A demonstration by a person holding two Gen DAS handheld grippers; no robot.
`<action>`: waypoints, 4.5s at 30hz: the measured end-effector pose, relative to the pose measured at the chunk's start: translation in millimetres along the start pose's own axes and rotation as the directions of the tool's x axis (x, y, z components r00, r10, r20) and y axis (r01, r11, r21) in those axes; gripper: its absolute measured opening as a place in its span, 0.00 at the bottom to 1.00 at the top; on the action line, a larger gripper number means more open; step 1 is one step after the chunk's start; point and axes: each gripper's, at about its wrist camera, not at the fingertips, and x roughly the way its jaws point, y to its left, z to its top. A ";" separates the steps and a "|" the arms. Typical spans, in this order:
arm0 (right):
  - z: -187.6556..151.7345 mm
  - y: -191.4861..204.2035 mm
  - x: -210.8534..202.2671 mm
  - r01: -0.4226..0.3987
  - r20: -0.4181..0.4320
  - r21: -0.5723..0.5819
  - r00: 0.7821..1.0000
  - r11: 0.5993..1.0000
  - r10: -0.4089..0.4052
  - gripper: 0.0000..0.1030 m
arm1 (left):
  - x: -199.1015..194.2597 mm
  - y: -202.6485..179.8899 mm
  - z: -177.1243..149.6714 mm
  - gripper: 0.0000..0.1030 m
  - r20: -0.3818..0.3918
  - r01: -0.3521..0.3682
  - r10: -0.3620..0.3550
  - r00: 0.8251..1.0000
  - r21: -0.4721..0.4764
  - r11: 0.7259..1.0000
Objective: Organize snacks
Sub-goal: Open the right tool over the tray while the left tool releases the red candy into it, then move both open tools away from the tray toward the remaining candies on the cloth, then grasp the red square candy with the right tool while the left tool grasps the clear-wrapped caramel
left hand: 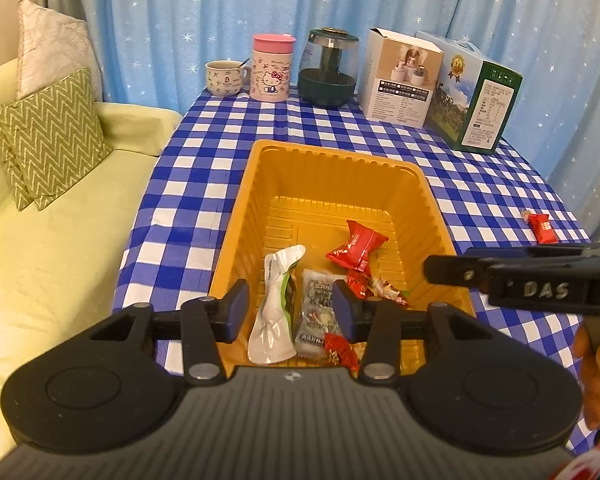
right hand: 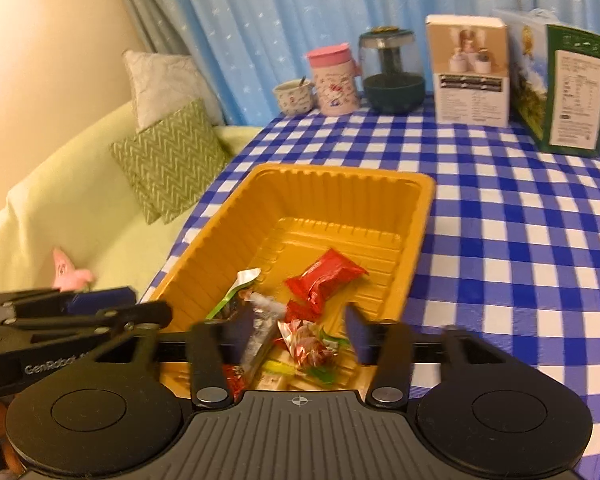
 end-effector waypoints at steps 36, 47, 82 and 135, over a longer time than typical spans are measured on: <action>-67.5 -50.4 -177.8 0.198 0.079 0.121 0.975 0.973 -0.208 0.54 | -99.9 -115.8 -39.6 0.89 0.077 0.063 -0.063 0.995 0.005 0.998; -78.9 -92.0 -215.9 0.279 0.095 0.198 0.949 0.940 -0.302 0.55 | -94.8 -157.3 -28.5 0.91 0.089 0.121 -0.125 0.988 0.053 0.991; -71.0 -199.6 -226.1 0.364 0.094 0.330 0.906 0.871 -0.414 0.55 | -6.6 -258.8 14.2 0.95 0.027 0.236 -0.244 0.969 0.165 0.958; 0.0 -311.7 -29.6 0.385 0.052 0.149 0.917 0.911 -0.396 0.25 | 190.8 -289.7 51.7 0.94 -0.008 0.165 -0.165 0.986 0.131 0.978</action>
